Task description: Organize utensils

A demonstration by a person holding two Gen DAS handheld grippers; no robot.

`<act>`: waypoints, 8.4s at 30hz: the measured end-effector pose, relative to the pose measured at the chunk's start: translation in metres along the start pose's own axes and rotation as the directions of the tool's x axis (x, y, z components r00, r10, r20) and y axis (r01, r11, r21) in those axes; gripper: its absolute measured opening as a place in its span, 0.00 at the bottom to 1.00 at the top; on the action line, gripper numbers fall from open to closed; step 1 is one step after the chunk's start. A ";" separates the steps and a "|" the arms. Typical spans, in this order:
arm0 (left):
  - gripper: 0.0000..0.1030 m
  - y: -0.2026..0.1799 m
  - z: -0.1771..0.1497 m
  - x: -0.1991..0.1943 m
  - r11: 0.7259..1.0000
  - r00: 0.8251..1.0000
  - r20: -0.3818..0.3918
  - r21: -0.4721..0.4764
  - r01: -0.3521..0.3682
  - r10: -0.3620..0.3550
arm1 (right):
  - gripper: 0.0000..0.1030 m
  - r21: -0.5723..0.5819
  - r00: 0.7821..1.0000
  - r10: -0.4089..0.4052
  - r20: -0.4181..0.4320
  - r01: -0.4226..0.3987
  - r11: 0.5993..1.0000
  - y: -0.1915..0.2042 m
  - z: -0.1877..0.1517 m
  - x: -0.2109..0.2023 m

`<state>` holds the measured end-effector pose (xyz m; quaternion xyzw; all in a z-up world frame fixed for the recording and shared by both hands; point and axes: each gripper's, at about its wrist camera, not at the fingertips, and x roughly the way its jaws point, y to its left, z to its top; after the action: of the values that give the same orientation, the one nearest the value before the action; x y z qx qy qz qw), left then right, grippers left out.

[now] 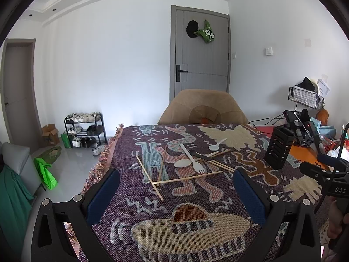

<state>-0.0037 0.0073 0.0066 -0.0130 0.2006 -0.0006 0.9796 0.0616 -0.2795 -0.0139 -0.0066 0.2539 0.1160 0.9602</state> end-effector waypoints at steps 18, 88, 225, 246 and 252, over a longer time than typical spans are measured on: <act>1.00 0.033 0.009 0.048 0.998 0.993 -0.116 -0.050 -0.023 0.018 | 1.00 -0.023 0.995 0.054 -0.088 -0.057 0.998 0.007 0.021 0.048; 0.04 0.073 -0.041 0.106 0.976 0.927 -0.361 -0.140 -0.165 0.104 | 0.38 -0.322 0.764 0.331 -0.554 -0.563 0.761 0.077 0.022 0.258; 1.00 -0.075 0.118 0.086 0.968 0.968 -0.043 0.002 0.249 -0.249 | 1.00 0.010 0.987 0.053 -0.153 -0.052 0.999 -0.111 0.120 0.005; 0.90 -0.008 0.068 0.080 0.990 0.984 -0.108 -0.036 0.137 -0.140 | 0.86 -0.022 0.976 0.159 -0.149 -0.164 0.986 -0.039 0.059 0.046; 0.67 -0.002 0.052 0.102 0.983 0.972 -0.169 -0.111 0.144 -0.161 | 0.78 -0.001 0.972 0.159 -0.171 -0.162 0.987 -0.037 0.044 0.059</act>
<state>0.1105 0.0060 0.0143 -0.0764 0.2851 -0.0672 0.9531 0.1410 -0.2994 -0.0065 -0.0032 0.3339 0.1942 0.9224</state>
